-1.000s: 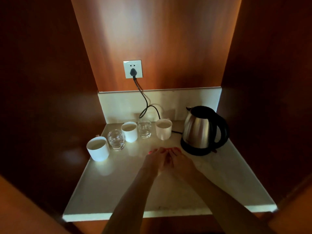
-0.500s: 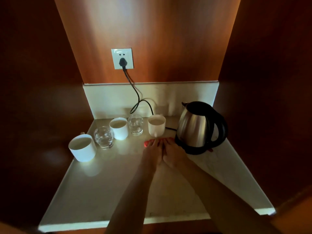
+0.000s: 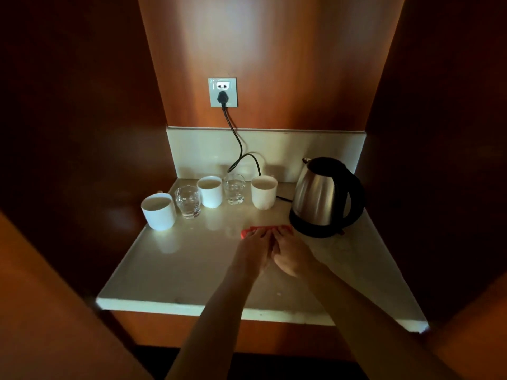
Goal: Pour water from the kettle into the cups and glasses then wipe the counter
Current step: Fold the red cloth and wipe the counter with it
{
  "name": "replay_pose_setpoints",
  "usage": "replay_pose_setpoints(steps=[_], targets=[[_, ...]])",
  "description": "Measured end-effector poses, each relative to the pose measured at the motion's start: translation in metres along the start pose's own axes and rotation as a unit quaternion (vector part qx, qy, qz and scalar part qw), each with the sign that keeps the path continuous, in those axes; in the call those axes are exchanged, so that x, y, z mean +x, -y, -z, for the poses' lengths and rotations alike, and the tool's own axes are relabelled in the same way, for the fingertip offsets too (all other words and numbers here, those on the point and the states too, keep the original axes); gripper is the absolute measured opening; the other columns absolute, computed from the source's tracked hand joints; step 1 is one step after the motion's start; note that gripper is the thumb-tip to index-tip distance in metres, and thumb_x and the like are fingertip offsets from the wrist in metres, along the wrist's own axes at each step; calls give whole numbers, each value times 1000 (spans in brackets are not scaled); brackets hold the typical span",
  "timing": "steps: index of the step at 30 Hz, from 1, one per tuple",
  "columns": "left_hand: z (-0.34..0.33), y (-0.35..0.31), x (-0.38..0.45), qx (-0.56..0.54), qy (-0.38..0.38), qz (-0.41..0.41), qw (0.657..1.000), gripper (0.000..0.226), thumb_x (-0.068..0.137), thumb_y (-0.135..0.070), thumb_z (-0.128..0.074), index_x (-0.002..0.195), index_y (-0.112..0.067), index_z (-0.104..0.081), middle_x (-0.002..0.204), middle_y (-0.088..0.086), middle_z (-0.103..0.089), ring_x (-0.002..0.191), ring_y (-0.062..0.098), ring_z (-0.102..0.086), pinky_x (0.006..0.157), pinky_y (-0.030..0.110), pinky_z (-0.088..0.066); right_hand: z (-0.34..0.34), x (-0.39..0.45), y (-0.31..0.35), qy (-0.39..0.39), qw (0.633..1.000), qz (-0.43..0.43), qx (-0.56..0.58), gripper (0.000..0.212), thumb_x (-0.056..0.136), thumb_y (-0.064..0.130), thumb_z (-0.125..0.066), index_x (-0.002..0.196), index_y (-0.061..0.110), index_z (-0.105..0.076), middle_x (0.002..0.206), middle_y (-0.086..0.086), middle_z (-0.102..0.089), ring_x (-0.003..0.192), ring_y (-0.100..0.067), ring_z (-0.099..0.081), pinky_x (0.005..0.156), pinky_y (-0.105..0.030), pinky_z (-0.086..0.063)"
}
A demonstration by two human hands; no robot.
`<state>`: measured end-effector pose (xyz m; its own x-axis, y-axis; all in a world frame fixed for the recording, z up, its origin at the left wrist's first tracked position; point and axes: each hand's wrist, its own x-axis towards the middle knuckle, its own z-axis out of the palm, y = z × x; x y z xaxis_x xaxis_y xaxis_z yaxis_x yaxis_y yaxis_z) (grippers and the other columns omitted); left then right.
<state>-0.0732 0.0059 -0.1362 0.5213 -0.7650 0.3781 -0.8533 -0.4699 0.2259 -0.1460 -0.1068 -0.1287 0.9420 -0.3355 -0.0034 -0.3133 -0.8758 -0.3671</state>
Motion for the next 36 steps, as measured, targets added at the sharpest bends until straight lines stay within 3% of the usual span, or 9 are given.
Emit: replay_pose_setpoints(steps=[7, 12, 16, 20, 29, 34, 36], targets=[[13, -40, -53, 29, 13, -10, 999, 61, 84, -43, -26, 123, -15, -63, 120, 2, -66, 114, 21, -58, 102, 35, -40, -2, -70, 2, 7, 1000, -12, 15, 55, 107, 29, -31, 159, 10, -31, 168, -8, -21, 156, -22, -14, 122, -33, -19], [18, -60, -96, -24, 9, -1, 1000, 55, 90, -40, -26, 126, -19, -61, 125, -1, -63, 118, 18, -54, 103, 31, -39, -7, -127, 10, 3, 1000, -6, 24, 51, 111, 19, -31, 157, 0, -26, 168, -16, -18, 156, -31, -10, 124, -35, -1], [22, -64, -130, -52, 15, 28, 998, 48, 98, -40, -27, 136, -25, -53, 137, -5, -53, 127, 17, -44, 103, 32, -42, -13, -154, 20, -32, 999, -18, 5, 52, 111, 31, -29, 159, 12, -30, 169, -4, -19, 156, -18, -12, 123, -32, -14], [34, -62, -153, -48, 34, 59, 997, 41, 100, -34, -37, 138, -29, -49, 142, -7, -48, 130, 18, -42, 97, 39, -48, -24, -168, 37, -35, 999, 3, -4, 52, 111, 32, -32, 158, 12, -32, 168, -4, -23, 156, -19, -15, 122, -34, -19], [46, 7, -163, -8, 39, 115, 993, 41, 102, -34, -34, 141, -27, -45, 143, -9, -47, 130, 18, -41, 97, 39, -49, -40, -121, 93, -37, 997, 68, -24, 49, 111, 27, -32, 157, 10, -35, 165, -8, -30, 154, -22, -20, 122, -29, -12], [33, 39, -115, 12, 45, 116, 992, 44, 100, -29, -41, 142, -18, -45, 146, -2, -45, 135, 22, -37, 103, 37, -45, -38, -58, 88, -19, 995, 96, -7, 47, 110, 27, -35, 151, 6, -43, 159, -12, -40, 150, -27, -30, 121, -32, -20], [27, 55, -91, 11, 36, 123, 992, 43, 99, -28, -45, 141, -18, -47, 143, -3, -46, 134, 22, -38, 100, 39, -47, -39, -31, 86, -23, 995, 98, -2, 56, 106, 35, -27, 146, 4, -50, 153, -15, -47, 145, -31, -39, 120, -36, -26]])
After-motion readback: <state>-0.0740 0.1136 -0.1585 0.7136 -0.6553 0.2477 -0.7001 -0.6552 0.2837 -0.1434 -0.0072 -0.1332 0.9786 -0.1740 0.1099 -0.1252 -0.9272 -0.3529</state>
